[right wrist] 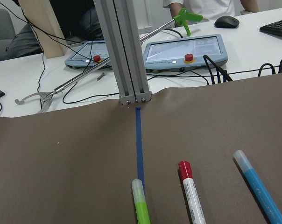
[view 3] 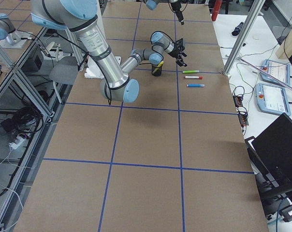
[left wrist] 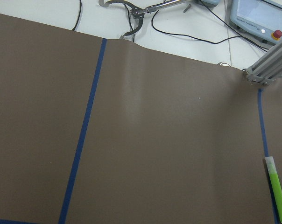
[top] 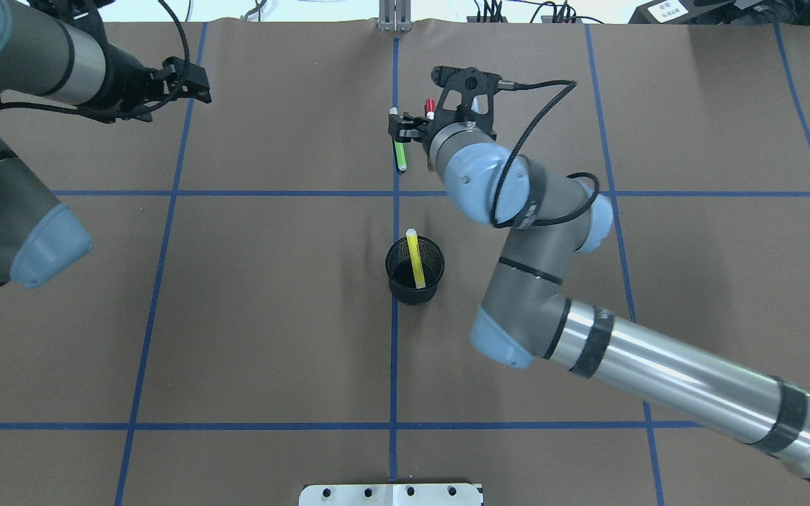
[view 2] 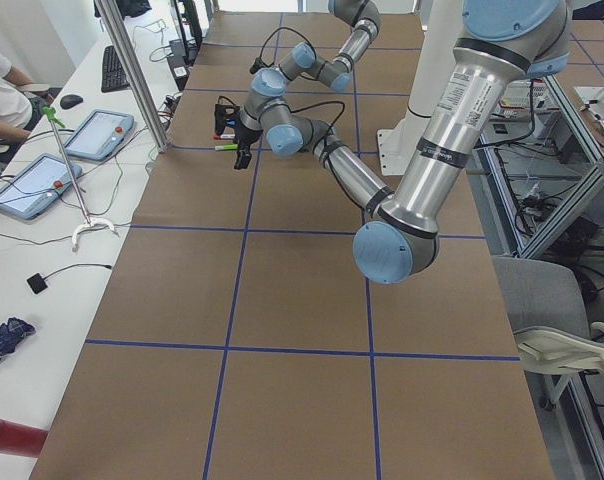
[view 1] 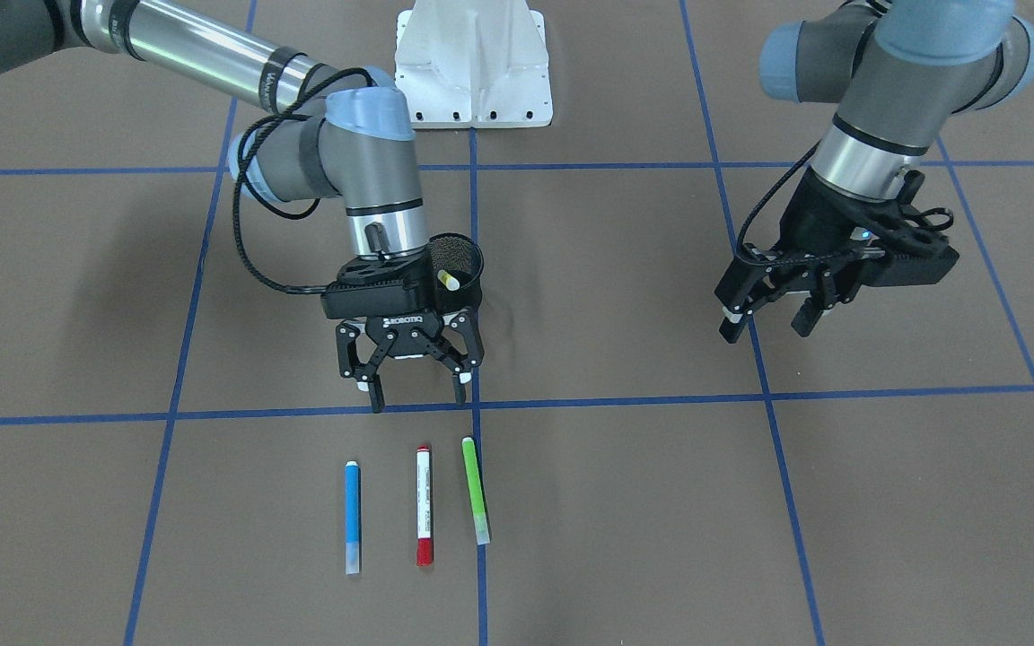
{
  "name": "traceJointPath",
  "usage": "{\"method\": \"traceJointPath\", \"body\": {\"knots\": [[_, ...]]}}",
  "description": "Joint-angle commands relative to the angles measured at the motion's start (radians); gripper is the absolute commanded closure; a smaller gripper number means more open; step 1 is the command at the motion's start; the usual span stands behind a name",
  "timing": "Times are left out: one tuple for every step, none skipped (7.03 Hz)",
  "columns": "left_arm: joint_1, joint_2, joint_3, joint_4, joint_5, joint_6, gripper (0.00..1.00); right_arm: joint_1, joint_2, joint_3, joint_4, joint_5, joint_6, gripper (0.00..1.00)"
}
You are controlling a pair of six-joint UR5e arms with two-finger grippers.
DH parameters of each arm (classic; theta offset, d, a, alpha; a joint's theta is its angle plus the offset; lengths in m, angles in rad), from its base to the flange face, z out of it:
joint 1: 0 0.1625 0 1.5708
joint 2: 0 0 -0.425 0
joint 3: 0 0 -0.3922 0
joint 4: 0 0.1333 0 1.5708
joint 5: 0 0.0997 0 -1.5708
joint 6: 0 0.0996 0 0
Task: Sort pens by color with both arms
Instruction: 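Withdraw the right gripper while the left gripper moves to the cup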
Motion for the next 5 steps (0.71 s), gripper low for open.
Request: {"method": "traceJointPath", "body": {"knots": [[0.092, -0.135, -0.003, 0.208, 0.007, -0.048, 0.01, 0.177, -0.177, 0.153, 0.002, 0.336, -0.090, 0.01], [0.142, -0.215, 0.023, 0.262, 0.003, -0.045, 0.01, 0.246, -0.249, 0.185, 0.003, 0.466, -0.133, 0.01], [0.202, -0.276, 0.065, 0.265, -0.004, -0.054, 0.01, 0.285, -0.308, 0.205, 0.003, 0.524, -0.173, 0.01], [0.218, -0.332, 0.130, 0.274, -0.040, -0.069, 0.01, 0.320, -0.339, 0.205, 0.003, 0.577, -0.215, 0.01], [0.216, -0.381, 0.200, 0.279, -0.194, -0.071, 0.01, 0.352, -0.345, 0.201, 0.002, 0.642, -0.239, 0.01]]}}
